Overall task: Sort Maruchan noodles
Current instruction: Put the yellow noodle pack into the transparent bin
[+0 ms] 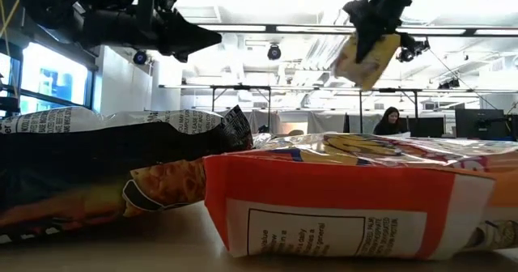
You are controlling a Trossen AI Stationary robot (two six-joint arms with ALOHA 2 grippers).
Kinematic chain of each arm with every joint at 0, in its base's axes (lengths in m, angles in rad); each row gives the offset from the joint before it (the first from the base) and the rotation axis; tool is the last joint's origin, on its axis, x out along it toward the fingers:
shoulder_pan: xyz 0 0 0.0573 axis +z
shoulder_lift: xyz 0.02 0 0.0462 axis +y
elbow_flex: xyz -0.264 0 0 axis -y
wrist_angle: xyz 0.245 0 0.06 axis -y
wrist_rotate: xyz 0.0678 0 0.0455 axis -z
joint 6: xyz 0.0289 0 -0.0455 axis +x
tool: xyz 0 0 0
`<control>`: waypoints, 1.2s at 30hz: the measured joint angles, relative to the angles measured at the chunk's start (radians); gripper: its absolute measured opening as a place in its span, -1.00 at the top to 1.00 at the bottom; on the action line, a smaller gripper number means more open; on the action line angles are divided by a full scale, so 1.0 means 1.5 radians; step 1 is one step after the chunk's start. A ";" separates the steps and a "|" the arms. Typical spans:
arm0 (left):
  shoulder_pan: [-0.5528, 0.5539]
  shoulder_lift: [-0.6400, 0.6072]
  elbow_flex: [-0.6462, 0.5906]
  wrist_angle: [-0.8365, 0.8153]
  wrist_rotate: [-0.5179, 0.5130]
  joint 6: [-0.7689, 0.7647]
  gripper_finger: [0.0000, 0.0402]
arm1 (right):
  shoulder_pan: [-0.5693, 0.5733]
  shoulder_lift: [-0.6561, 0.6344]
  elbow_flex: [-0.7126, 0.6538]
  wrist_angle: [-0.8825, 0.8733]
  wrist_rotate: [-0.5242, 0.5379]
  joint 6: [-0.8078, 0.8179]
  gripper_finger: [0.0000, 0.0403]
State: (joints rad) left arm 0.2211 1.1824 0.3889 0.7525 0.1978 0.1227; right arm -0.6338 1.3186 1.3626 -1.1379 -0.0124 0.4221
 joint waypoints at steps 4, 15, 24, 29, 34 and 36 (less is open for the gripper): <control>0.000 0.000 0.000 0.001 0.000 -0.022 0.97 | -0.105 0.106 0.075 -0.086 -0.011 -0.058 0.57; 0.000 0.000 0.000 -0.013 0.001 -0.029 0.97 | -0.272 0.293 0.103 -0.094 -0.006 -0.138 0.57; 0.000 0.000 0.000 -0.014 0.001 -0.029 0.97 | -0.289 0.332 0.103 -0.049 0.001 -0.132 0.57; 0.000 0.000 0.000 -0.018 0.001 -0.029 0.97 | -0.288 0.347 0.103 -0.046 0.001 -0.130 0.57; 0.000 0.000 0.000 -0.020 0.001 -0.040 0.97 | -0.286 0.352 0.102 -0.046 0.002 -0.130 0.57; 0.000 0.000 0.000 -0.020 0.001 -0.040 0.97 | -0.286 0.352 0.102 -0.046 0.002 -0.130 0.57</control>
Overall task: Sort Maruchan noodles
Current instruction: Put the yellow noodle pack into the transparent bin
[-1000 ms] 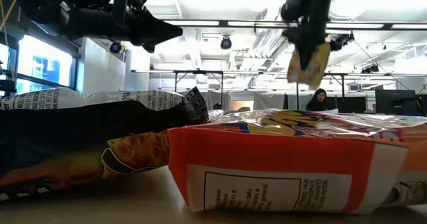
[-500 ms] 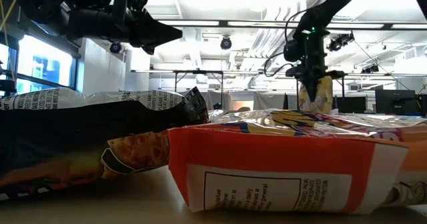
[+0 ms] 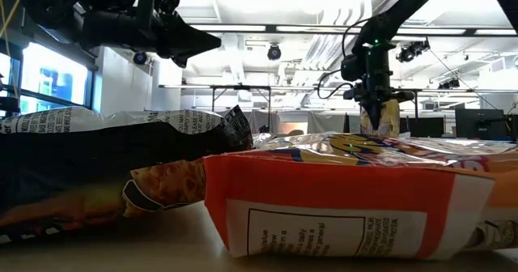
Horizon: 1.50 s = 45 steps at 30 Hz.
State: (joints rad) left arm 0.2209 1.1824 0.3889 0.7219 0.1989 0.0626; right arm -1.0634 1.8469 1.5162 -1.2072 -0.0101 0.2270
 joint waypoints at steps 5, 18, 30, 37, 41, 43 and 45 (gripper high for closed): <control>0.000 0.000 0.000 0.000 0.000 0.000 0.97 | 0.000 0.000 0.000 -0.013 0.000 0.002 0.57; 0.000 0.000 0.000 0.000 0.000 -0.002 0.97 | 0.004 -0.002 -0.021 -0.028 -0.019 -0.005 0.57; 0.000 0.000 0.000 0.000 0.000 -0.007 0.97 | 0.001 -0.001 -0.069 0.032 -0.021 -0.005 0.57; 0.000 0.000 0.000 0.000 0.000 -0.007 0.97 | 0.001 0.020 -0.072 0.048 -0.022 -0.005 0.57; 0.000 0.000 0.001 0.000 0.000 -0.007 0.97 | 0.003 0.023 -0.072 0.051 -0.014 -0.009 0.48; 0.000 0.000 0.000 0.000 0.000 -0.007 0.97 | 0.006 0.023 -0.072 0.052 -0.011 -0.016 0.39; 0.000 0.000 0.000 0.000 0.000 -0.007 0.97 | 0.008 0.023 -0.071 0.051 -0.011 -0.017 0.30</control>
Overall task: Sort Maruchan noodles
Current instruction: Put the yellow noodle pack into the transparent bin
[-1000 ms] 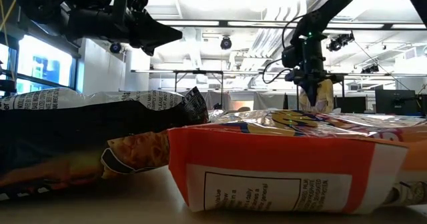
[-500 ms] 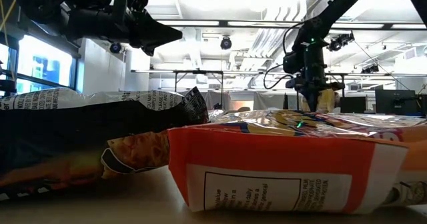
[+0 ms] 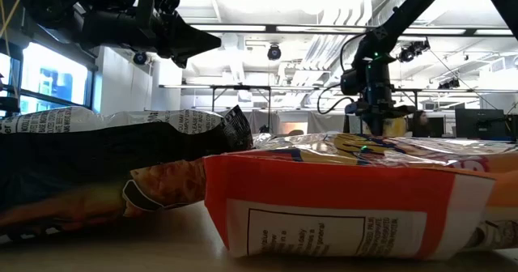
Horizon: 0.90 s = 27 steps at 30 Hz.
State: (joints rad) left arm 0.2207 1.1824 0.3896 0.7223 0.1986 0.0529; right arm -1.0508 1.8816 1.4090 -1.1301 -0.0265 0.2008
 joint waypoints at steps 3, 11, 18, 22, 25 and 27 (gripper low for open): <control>0.000 0.000 0.000 0.000 0.000 0.000 0.97 | 0.000 0.000 0.001 -0.001 0.000 0.000 0.17; 0.000 0.000 0.000 0.000 0.000 0.000 0.97 | 0.000 -0.003 0.001 -0.044 0.000 -0.017 0.07; 0.000 0.000 0.000 0.000 0.000 0.001 0.97 | 0.000 -0.003 0.002 -0.037 -0.001 -0.013 0.41; 0.000 0.000 0.000 0.000 0.000 0.001 0.97 | 0.000 -0.004 0.002 -0.040 -0.008 0.011 0.63; 0.000 0.000 0.000 0.000 0.000 0.001 0.97 | 0.000 -0.004 0.003 -0.045 -0.009 0.039 0.63; 0.000 0.000 0.000 0.000 0.000 0.000 0.97 | 0.000 -0.004 0.003 -0.051 -0.013 0.057 0.63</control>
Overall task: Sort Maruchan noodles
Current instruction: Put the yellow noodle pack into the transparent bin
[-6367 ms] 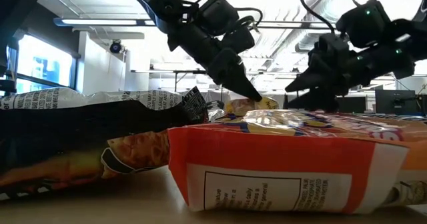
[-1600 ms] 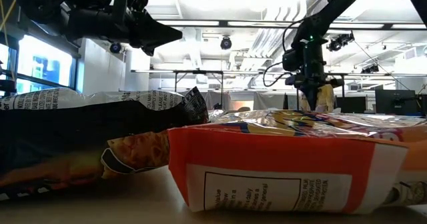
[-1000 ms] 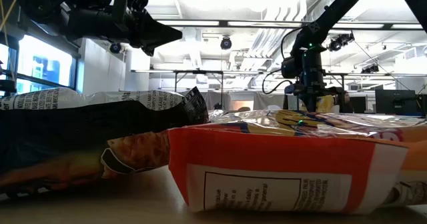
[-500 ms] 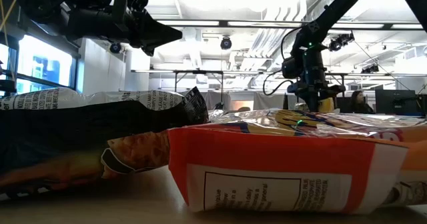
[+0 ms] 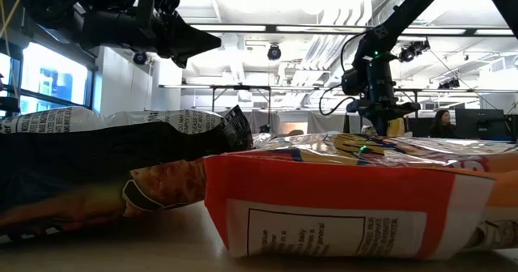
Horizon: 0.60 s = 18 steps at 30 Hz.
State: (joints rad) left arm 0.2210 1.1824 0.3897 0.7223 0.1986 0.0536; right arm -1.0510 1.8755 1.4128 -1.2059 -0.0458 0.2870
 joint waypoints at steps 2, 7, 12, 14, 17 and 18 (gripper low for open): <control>0.000 0.000 0.000 0.000 0.000 0.000 0.97 | 0.000 0.000 0.000 -0.007 -0.003 0.015 0.61; 0.000 0.000 0.000 0.000 0.000 0.000 0.97 | 0.000 0.000 0.000 -0.015 -0.004 0.041 0.51; 0.000 0.000 0.000 0.000 0.000 -0.011 0.97 | 0.000 0.000 0.000 -0.005 0.020 0.053 0.58; 0.000 0.000 0.000 0.000 0.000 -0.011 0.97 | 0.003 0.000 0.000 0.000 0.035 0.049 0.55; 0.000 0.000 0.000 0.000 0.000 -0.011 0.97 | 0.008 0.000 0.000 0.001 0.068 0.047 0.40; 0.000 0.000 0.000 0.000 0.000 -0.011 0.97 | 0.010 0.000 0.000 0.000 0.075 0.045 0.33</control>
State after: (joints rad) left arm 0.2207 1.1824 0.3897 0.7223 0.1982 0.0372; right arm -1.0361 1.8755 1.4128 -1.2058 0.0663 0.3538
